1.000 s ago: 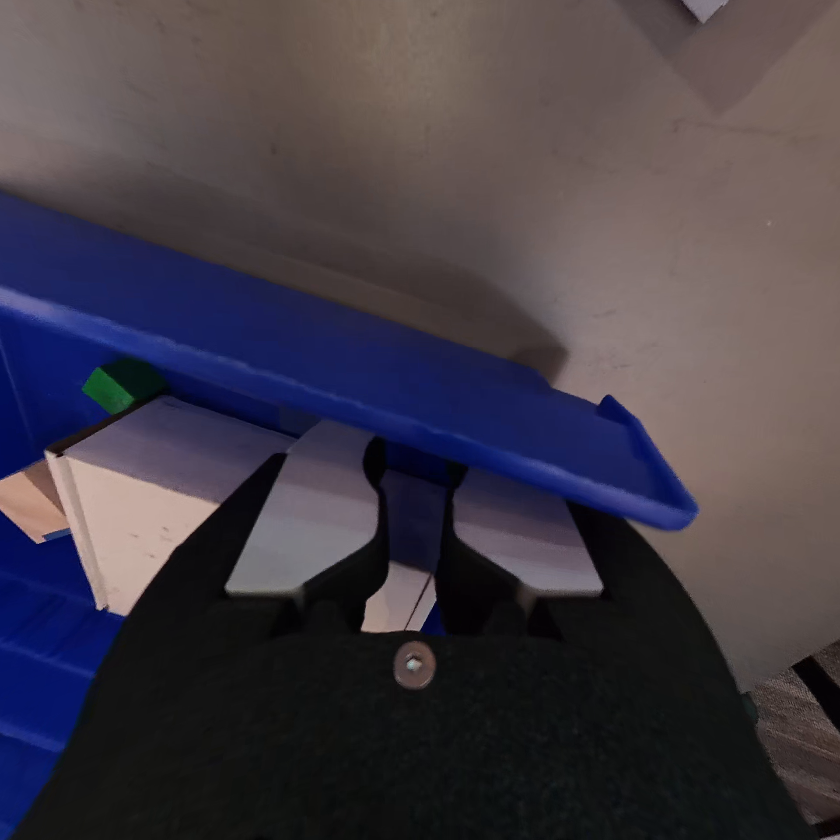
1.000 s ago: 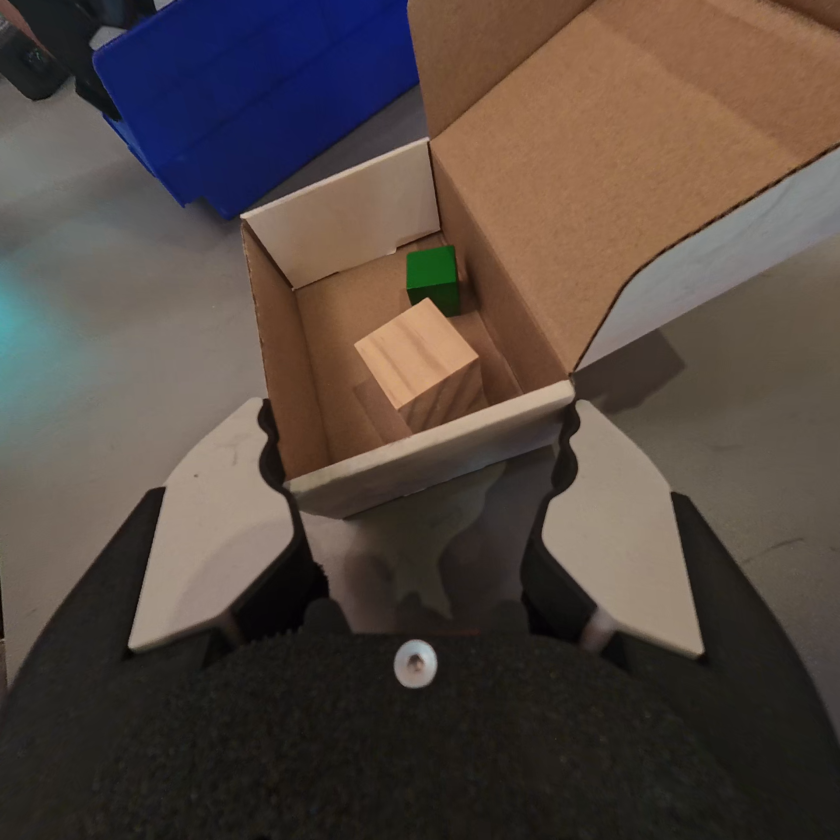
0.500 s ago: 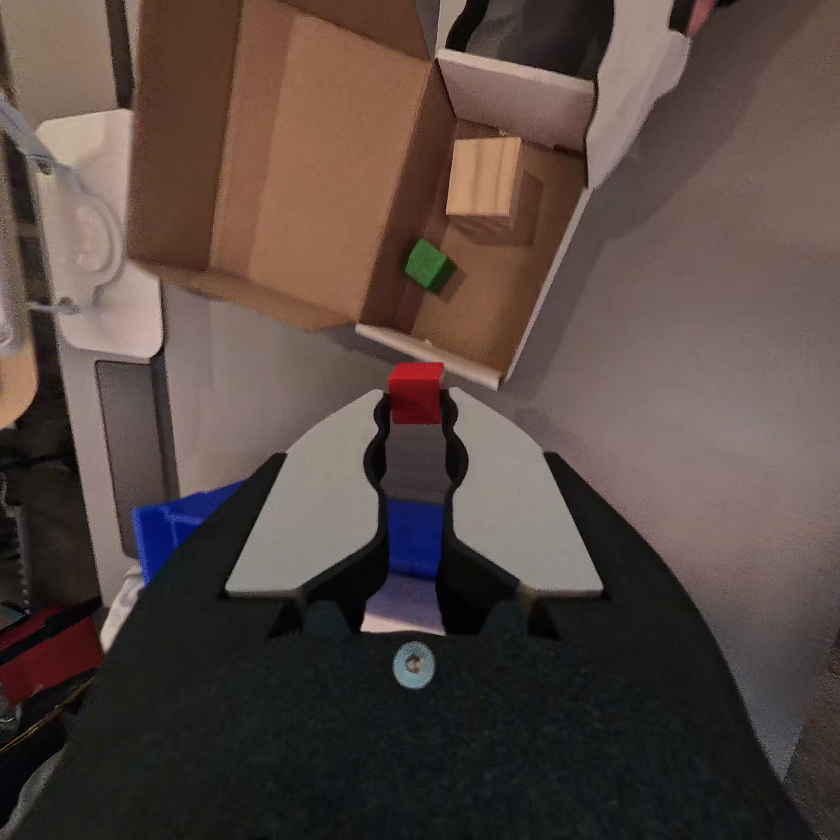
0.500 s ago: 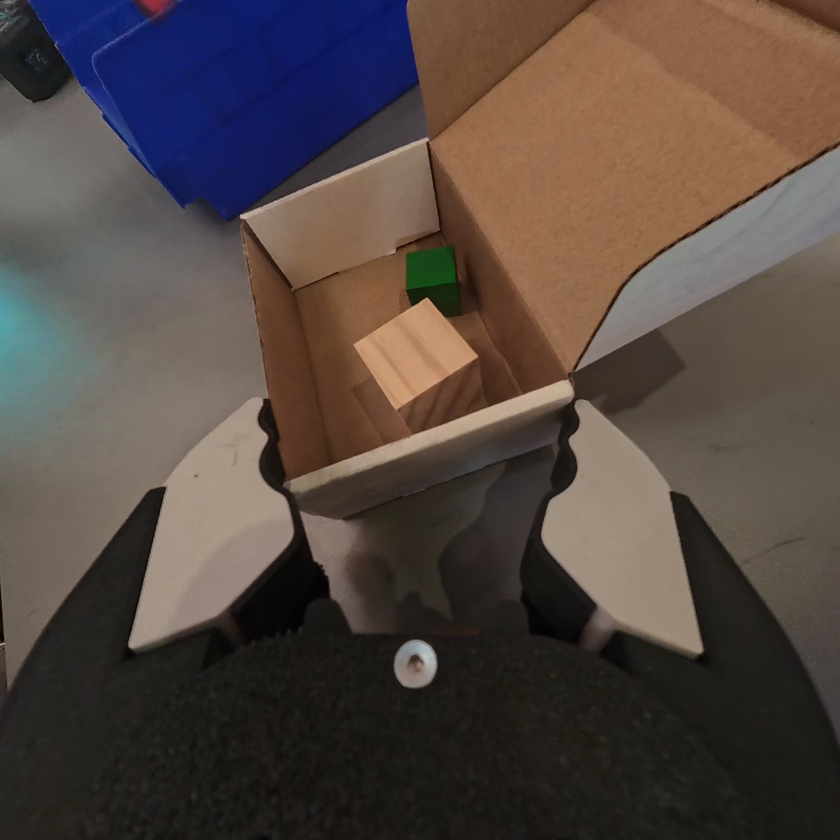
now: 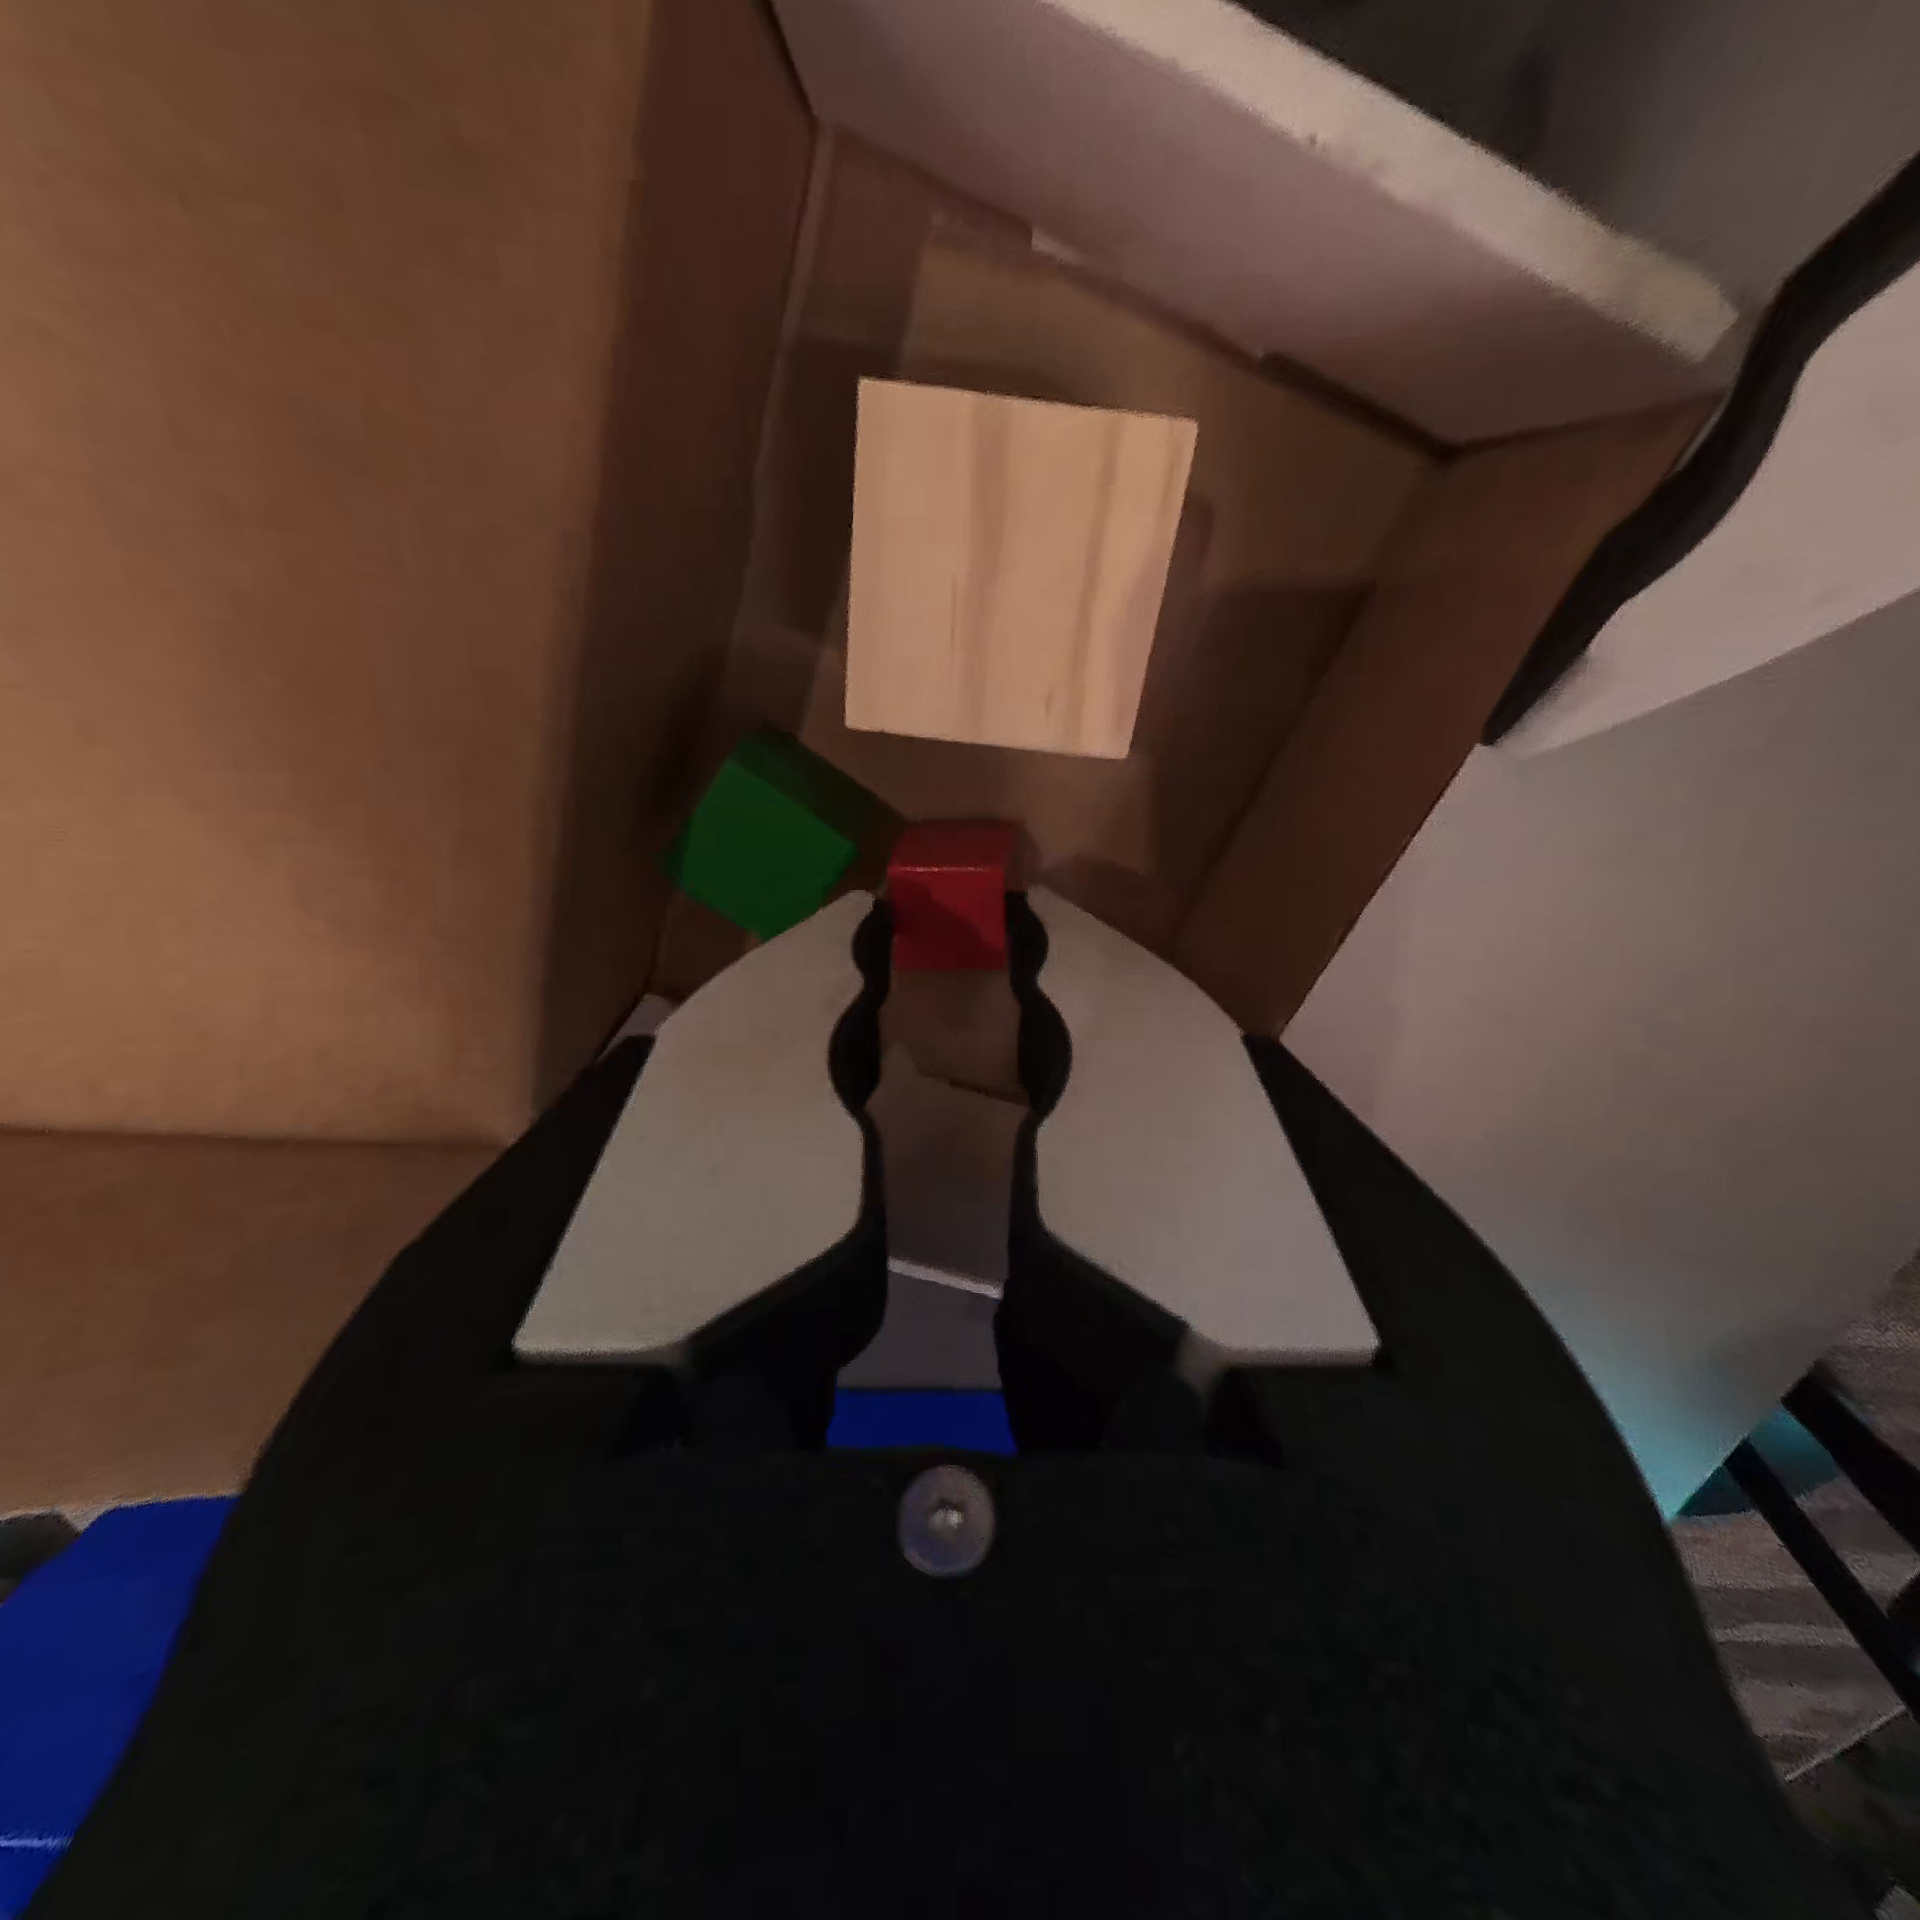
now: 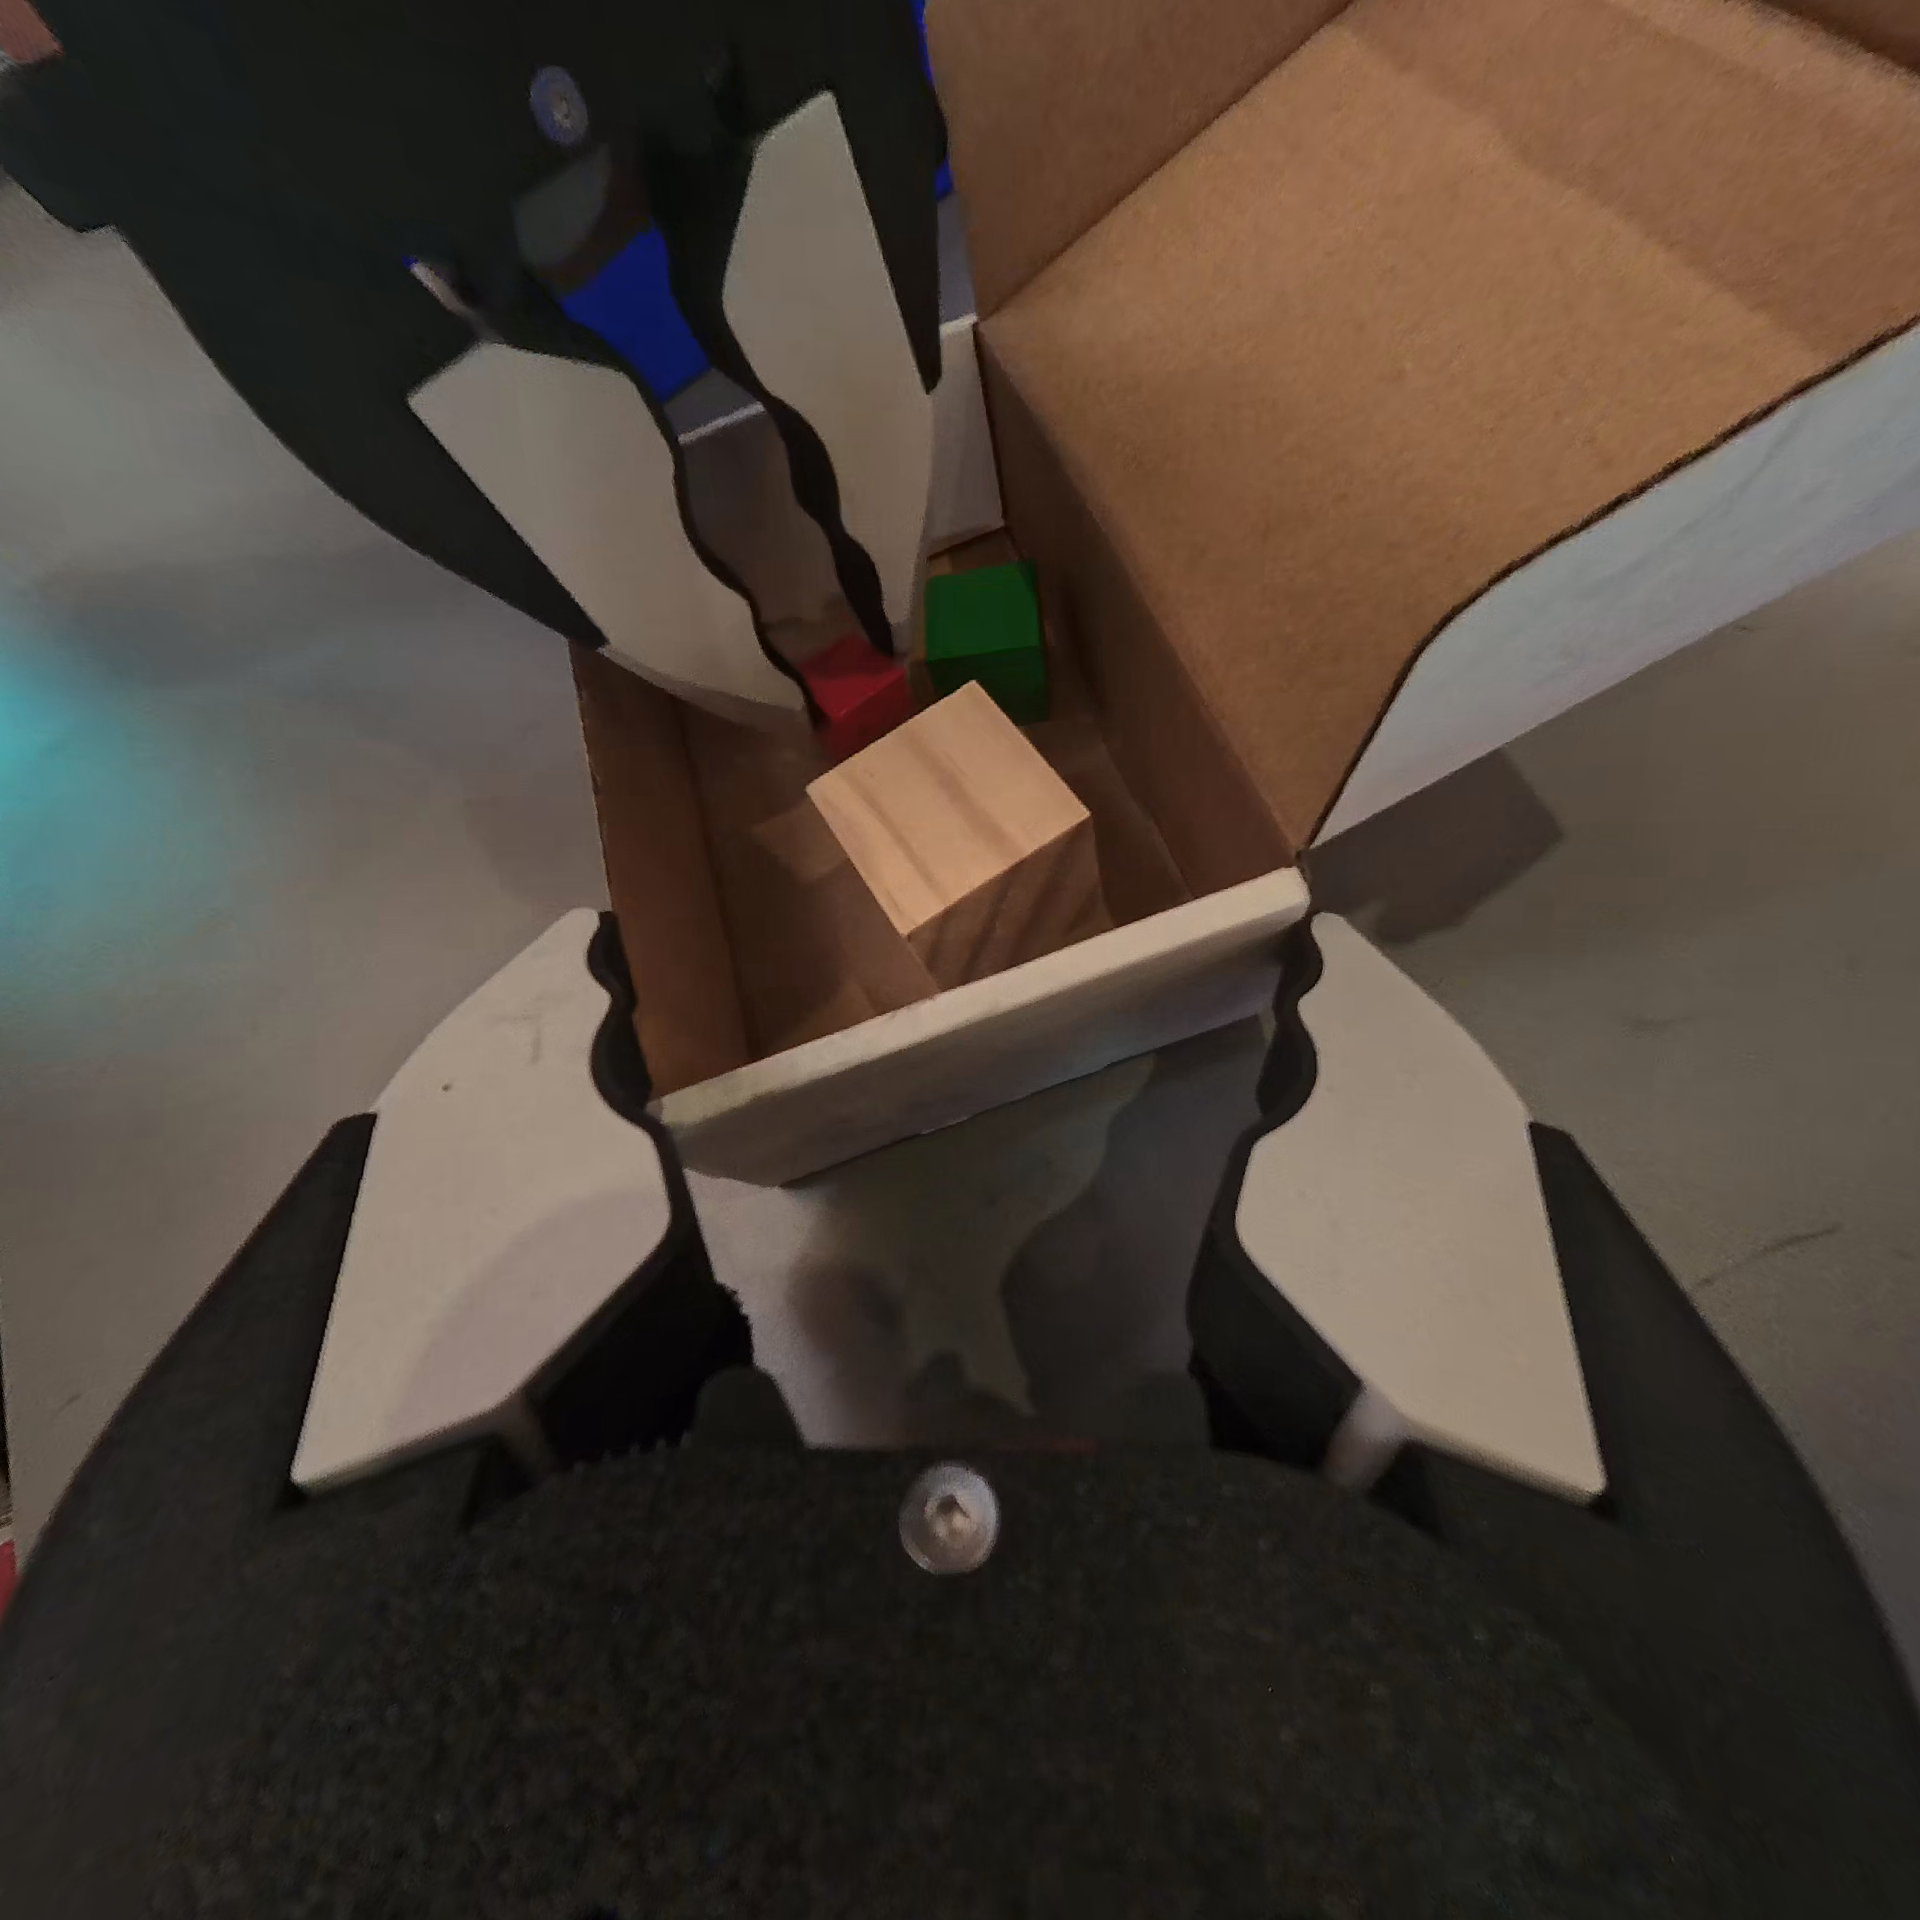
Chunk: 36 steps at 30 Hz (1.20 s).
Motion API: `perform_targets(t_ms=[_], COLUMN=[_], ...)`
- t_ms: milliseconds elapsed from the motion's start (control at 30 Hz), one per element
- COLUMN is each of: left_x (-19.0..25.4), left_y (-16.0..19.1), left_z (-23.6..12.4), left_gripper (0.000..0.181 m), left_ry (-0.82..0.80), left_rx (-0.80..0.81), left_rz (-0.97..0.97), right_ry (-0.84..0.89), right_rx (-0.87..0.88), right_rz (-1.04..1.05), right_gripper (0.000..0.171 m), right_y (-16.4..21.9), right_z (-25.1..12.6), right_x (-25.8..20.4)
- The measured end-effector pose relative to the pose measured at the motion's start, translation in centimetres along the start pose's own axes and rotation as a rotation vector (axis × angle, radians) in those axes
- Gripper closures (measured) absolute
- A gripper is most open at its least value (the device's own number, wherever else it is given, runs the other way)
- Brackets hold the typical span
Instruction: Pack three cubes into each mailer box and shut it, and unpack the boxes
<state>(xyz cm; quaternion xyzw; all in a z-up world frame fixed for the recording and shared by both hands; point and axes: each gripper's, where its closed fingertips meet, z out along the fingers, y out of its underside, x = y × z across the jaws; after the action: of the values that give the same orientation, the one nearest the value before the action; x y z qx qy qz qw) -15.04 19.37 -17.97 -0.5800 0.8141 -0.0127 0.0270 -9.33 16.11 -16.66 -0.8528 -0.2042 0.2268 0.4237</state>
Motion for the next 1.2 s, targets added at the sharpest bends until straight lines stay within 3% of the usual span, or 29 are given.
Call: perform_targets(t_ms=[133,233,333,367,467,567,667,800,867,967,1200], left_x=[-0.4,-3.4,-9.1,-10.3,-11.6,-11.6,-11.6,-11.4,-11.3,-10.2,-3.5], left_y=[-0.4,-1.5,0.5,1.4,1.9,1.3,0.4,-0.6,-0.3,0.9,1.3], left_z=[-2.2,-6.7,-10.2,-10.5,-11.6,-10.9,-9.4,-7.6,-7.9,-8.4,-9.7], left_gripper=[0.127,0.123,0.135,0.136,0.134,0.134,0.134,0.147,0.166,0.172,0.173], left_ry=[-0.046,-0.145,-0.265,-0.249,-0.156,-0.085,-0.07,-0.084,-0.157,-0.282,-0.455], left_rx=[0.112,0.359,0.522,0.558,0.73,0.741,0.702,0.672,0.702,0.728,0.936], left_rz=[-0.047,-0.212,-0.662,-0.802,-0.945,-0.953,-0.951,-0.979,-0.989,-0.975,-0.881], right_ry=[-0.013,-0.054,-0.07,-0.058,0.054,0.238,0.268,0.489,0.453,0.444,0.518], right_rx=[-0.004,-0.015,0.07,0.117,0.162,0.226,0.253,0.286,0.178,0.153,0.217], right_rz=[-0.011,-0.04,-0.036,-0.008,0.096,0.152,0.161,0.11,0.152,0.155,0.047], right_gripper=[0.055,0.054,0.047,0.048,0.066,0.085,0.107,0.139,0.141,0.156,0.163], right_y=[0.0,-0.1,-1.5,-2.4,-4.2,-6.5,-8.6,-10.4,-9.2,-8.8,-7.9], right_z=[0.0,-0.1,-1.1,-2.0,-4.5,-6.0,-5.5,-5.4,-3.8,-3.8,-6.4], right_x=[0.0,0.1,0.3,0.4,2.4,6.0,6.8,9.6,9.4,8.6,5.2])
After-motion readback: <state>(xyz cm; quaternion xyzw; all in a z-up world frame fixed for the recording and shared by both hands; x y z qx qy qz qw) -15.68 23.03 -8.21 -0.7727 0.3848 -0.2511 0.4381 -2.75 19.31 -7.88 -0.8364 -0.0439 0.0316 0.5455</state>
